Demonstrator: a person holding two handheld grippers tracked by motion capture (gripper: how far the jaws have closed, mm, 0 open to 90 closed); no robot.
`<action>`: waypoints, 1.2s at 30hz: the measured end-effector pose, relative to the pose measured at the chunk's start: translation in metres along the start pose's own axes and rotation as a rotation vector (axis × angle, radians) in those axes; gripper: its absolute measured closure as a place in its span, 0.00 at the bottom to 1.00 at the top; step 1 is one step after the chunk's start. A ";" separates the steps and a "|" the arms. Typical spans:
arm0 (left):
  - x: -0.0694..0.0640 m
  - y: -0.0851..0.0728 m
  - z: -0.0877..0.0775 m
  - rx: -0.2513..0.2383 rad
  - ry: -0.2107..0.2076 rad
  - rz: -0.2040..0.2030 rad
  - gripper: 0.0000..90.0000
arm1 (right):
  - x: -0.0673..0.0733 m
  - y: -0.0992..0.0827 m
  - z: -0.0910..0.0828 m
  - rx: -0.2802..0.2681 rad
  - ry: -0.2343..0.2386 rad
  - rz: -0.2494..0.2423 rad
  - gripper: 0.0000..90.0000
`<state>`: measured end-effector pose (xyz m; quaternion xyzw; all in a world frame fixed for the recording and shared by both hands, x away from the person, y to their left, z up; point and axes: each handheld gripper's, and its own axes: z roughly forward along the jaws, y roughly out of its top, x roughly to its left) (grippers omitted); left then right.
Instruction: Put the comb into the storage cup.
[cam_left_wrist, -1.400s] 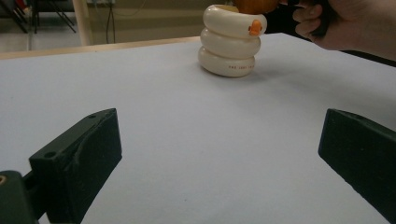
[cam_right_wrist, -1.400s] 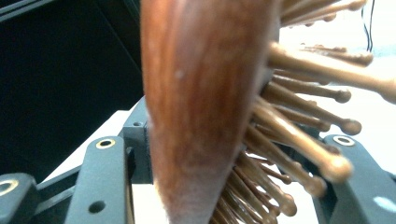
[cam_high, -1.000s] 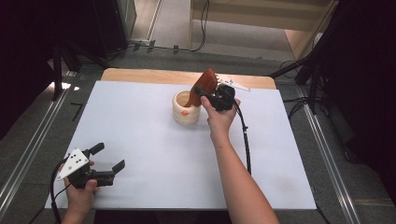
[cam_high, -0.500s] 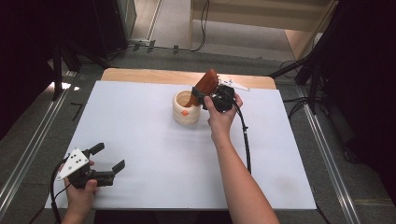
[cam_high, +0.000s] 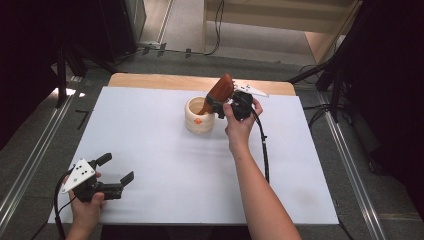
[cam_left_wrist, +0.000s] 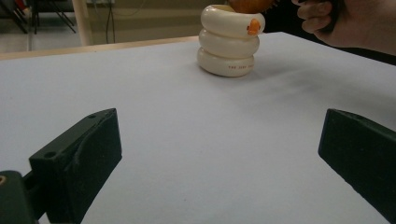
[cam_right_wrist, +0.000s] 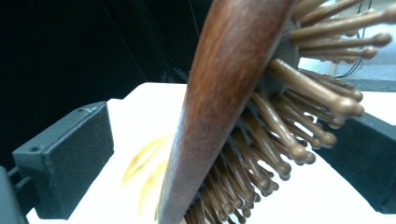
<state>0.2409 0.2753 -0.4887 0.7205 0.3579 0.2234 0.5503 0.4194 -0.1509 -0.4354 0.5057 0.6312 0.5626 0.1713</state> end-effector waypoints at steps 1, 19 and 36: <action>0.000 0.000 0.000 0.000 0.000 0.000 0.00 | 0.000 0.000 0.000 0.002 -0.003 -0.001 0.00; 0.000 0.000 0.000 -0.002 -0.001 0.000 0.00 | -0.001 0.000 -0.014 -0.005 -0.024 -0.038 0.00; -0.001 0.000 0.000 -0.002 0.001 0.001 0.00 | -0.001 0.003 -0.036 -0.020 -0.030 -0.090 0.00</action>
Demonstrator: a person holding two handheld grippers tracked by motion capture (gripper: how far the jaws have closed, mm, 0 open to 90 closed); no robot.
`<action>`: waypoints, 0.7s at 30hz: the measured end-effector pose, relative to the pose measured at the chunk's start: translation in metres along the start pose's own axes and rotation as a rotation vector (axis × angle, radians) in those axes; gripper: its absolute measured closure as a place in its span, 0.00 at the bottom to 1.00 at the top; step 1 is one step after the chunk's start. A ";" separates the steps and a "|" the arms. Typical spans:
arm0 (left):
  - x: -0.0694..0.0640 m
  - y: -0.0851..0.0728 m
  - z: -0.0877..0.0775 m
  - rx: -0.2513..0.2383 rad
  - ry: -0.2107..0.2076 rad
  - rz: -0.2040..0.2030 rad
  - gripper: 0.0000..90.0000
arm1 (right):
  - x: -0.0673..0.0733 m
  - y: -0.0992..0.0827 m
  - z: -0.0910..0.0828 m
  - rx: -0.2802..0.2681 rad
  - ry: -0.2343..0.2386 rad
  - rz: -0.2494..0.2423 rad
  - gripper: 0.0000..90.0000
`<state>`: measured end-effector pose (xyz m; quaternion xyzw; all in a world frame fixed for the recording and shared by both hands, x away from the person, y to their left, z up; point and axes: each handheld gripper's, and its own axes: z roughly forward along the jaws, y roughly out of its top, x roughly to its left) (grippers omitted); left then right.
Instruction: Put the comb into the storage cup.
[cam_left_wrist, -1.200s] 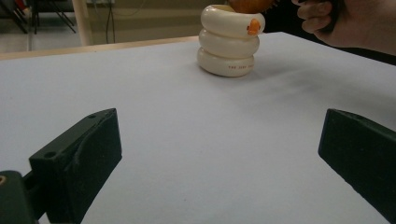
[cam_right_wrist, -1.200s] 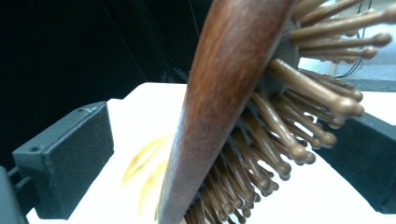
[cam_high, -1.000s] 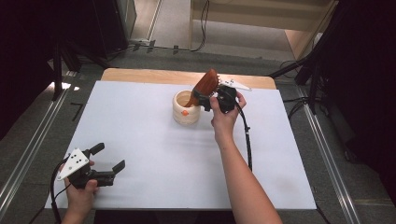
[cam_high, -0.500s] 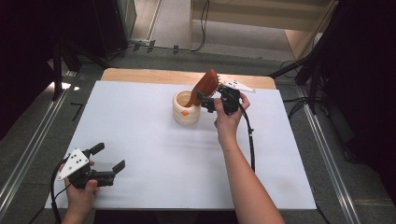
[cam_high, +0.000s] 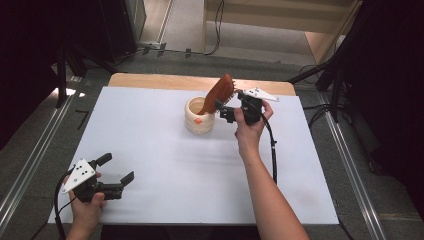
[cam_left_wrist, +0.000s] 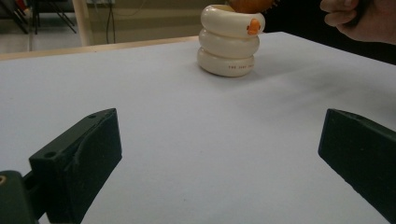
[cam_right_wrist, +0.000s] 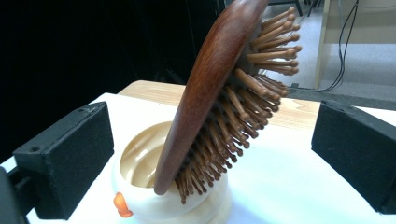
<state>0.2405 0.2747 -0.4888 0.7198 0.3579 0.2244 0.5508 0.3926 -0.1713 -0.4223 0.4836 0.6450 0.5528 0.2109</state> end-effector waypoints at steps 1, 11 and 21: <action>0.000 0.000 0.000 0.001 0.001 0.000 0.00 | -0.001 0.000 -0.002 -0.004 -0.001 -0.005 0.00; 0.000 0.000 0.000 0.004 0.001 0.003 0.00 | -0.001 -0.002 -0.023 -0.016 -0.010 -0.054 0.00; -0.001 0.000 0.000 0.001 0.003 0.004 0.00 | 0.002 -0.007 -0.043 -0.029 -0.009 -0.088 0.00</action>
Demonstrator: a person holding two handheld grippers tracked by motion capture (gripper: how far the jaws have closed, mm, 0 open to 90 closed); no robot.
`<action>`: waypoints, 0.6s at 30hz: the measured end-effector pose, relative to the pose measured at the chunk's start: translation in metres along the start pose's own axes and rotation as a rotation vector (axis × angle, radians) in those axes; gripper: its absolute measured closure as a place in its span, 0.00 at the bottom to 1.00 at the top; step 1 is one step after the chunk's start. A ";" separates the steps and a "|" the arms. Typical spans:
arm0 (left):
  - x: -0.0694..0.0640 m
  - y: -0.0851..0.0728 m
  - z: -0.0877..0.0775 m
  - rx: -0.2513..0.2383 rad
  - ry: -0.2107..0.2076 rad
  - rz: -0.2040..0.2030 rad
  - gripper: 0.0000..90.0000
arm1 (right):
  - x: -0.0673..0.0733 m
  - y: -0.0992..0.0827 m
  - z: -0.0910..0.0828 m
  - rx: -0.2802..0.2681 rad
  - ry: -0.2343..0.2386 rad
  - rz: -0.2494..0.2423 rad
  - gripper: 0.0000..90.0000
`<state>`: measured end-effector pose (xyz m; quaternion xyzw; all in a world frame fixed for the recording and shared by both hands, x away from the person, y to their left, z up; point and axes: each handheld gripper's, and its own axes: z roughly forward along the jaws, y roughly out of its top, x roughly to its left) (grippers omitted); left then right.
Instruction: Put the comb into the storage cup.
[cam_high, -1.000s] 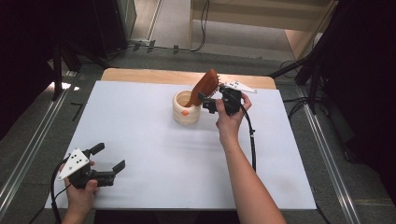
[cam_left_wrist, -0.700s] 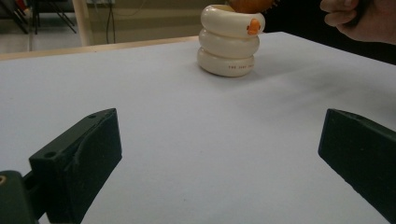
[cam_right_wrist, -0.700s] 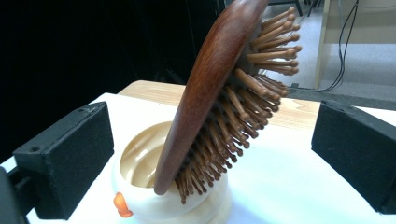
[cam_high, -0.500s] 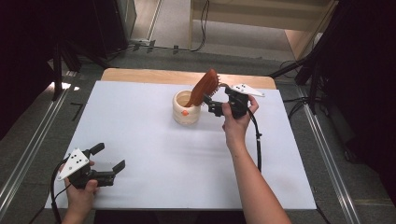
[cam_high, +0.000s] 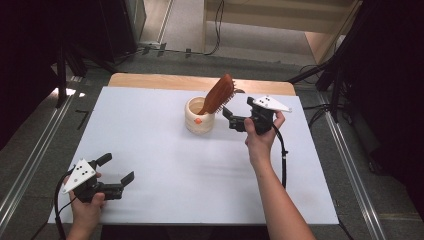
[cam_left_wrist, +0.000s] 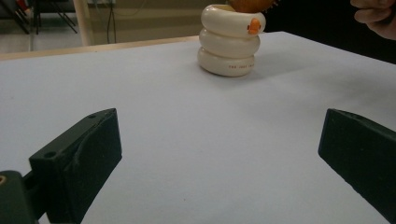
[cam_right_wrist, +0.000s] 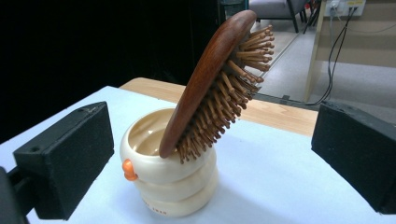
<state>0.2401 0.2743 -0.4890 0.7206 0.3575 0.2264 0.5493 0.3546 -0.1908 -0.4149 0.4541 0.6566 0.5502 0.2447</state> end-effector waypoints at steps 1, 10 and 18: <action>0.000 0.000 0.000 0.001 0.001 0.000 0.00 | 0.000 -0.001 -0.002 -0.003 0.001 -0.002 0.00; 0.000 0.000 0.000 0.001 0.002 0.001 0.00 | 0.000 -0.006 -0.020 -0.010 -0.003 -0.022 0.00; 0.000 0.000 0.000 0.000 0.003 0.000 0.00 | -0.001 -0.015 -0.034 -0.007 -0.010 -0.043 0.00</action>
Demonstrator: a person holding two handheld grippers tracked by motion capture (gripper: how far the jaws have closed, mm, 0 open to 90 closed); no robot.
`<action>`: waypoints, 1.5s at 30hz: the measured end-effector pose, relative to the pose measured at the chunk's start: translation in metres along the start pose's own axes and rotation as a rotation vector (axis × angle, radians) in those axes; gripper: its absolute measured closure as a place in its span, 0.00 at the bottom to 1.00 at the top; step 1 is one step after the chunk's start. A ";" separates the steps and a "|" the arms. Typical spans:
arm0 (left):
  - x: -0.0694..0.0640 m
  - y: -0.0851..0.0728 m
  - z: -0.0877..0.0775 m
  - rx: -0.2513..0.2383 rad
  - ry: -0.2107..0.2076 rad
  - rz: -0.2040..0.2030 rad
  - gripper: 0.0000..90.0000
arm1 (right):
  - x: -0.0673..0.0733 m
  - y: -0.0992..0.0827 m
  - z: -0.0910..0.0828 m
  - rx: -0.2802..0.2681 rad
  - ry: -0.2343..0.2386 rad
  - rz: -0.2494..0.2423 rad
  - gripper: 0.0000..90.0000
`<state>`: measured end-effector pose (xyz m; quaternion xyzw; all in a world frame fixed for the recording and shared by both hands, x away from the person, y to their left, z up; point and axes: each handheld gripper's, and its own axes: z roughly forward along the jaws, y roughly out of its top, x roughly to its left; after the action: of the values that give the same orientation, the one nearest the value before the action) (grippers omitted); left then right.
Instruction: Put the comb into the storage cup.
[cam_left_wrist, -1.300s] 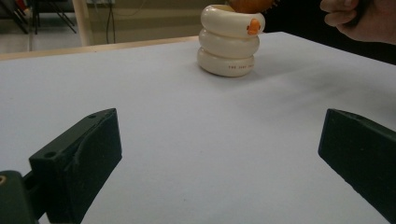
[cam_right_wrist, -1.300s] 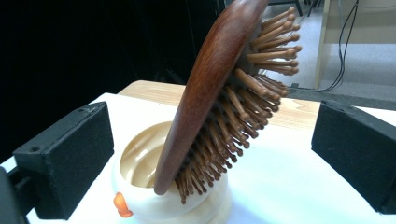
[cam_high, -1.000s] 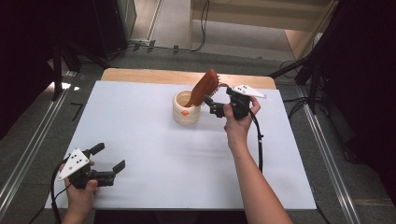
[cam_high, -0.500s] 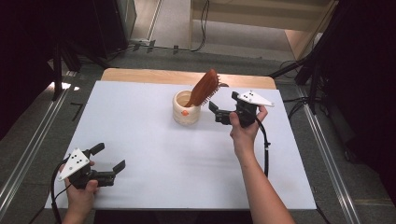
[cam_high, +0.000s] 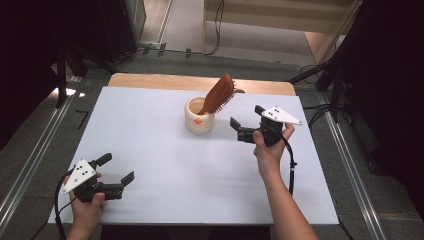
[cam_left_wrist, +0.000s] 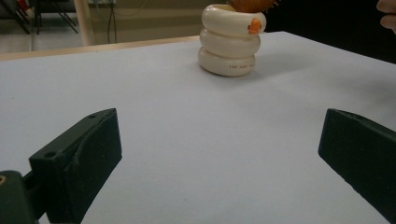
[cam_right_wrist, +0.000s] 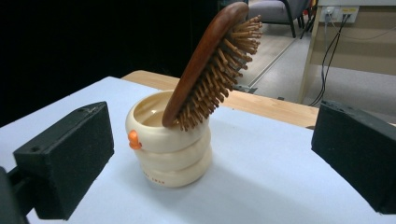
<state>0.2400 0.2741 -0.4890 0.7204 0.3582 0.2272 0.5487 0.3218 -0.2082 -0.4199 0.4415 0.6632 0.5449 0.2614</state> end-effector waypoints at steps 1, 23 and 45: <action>0.000 0.000 0.000 0.000 0.000 0.000 0.00 | 0.000 -0.001 -0.002 -0.001 -0.001 0.000 0.00; -0.001 0.000 0.000 0.002 0.005 0.003 0.00 | -0.007 -0.023 -0.046 -0.039 -0.030 -0.015 0.00; 0.000 0.000 -0.001 -0.005 0.008 0.000 0.00 | -0.020 -0.062 -0.089 -0.038 -0.061 -0.031 0.00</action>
<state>0.2393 0.2744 -0.4887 0.7182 0.3598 0.2310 0.5490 0.2392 -0.2707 -0.4577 0.4425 0.6511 0.5396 0.2985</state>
